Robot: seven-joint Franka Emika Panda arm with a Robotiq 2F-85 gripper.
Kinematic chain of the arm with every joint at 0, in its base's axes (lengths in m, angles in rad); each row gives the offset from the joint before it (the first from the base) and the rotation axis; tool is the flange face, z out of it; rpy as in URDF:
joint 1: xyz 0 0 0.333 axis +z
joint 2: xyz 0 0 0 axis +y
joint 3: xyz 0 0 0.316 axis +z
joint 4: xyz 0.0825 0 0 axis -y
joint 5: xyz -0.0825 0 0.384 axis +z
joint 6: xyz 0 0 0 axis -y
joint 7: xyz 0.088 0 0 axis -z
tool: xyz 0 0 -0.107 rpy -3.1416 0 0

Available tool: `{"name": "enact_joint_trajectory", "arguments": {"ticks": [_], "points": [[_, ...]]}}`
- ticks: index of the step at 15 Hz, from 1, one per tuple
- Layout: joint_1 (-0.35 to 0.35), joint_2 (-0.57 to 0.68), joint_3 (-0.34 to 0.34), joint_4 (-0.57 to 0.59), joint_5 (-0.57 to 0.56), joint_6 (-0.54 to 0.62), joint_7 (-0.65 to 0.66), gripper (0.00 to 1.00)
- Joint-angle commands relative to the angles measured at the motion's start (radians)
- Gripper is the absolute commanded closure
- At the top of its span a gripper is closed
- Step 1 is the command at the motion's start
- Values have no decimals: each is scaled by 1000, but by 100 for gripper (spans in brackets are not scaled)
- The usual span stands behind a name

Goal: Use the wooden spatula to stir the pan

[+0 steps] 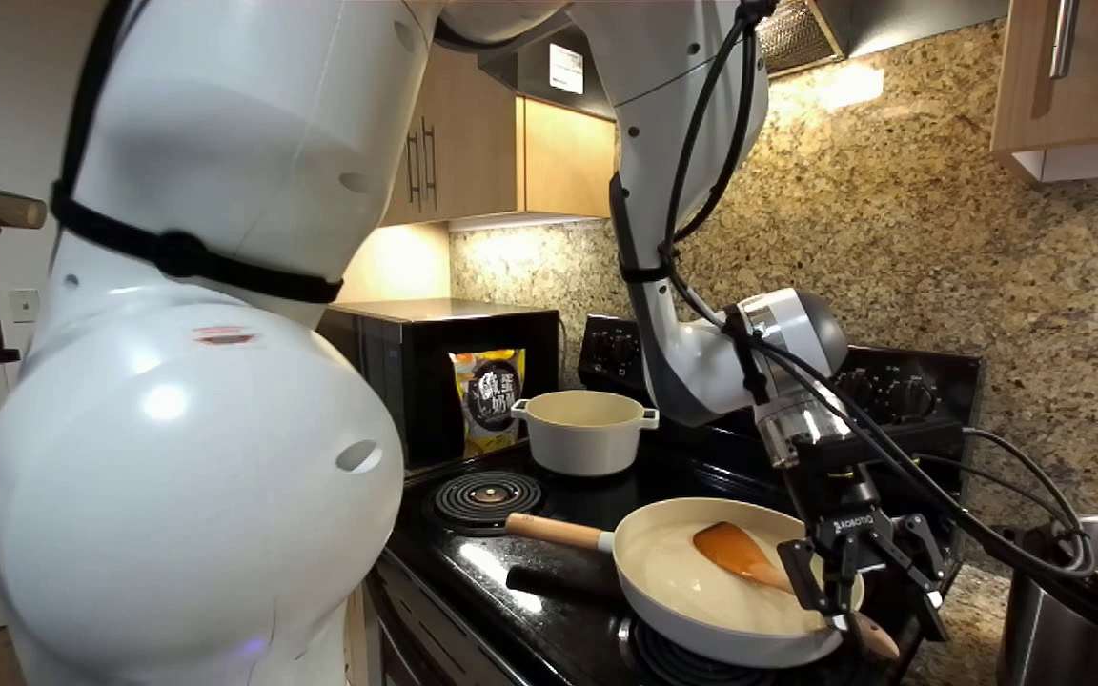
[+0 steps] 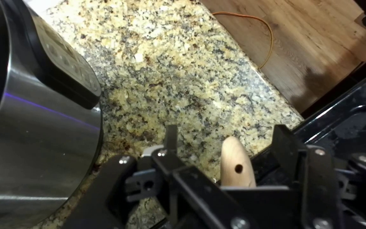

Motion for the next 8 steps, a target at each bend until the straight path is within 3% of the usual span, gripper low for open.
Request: {"name": "enact_joint_trajectory", "arguments": {"ticks": [1, 8], "points": [[-5, -17, 6, -22, -28, 2, 23, 0], [5, 7, 27, -7, -23, -2, 12, 0]]}}
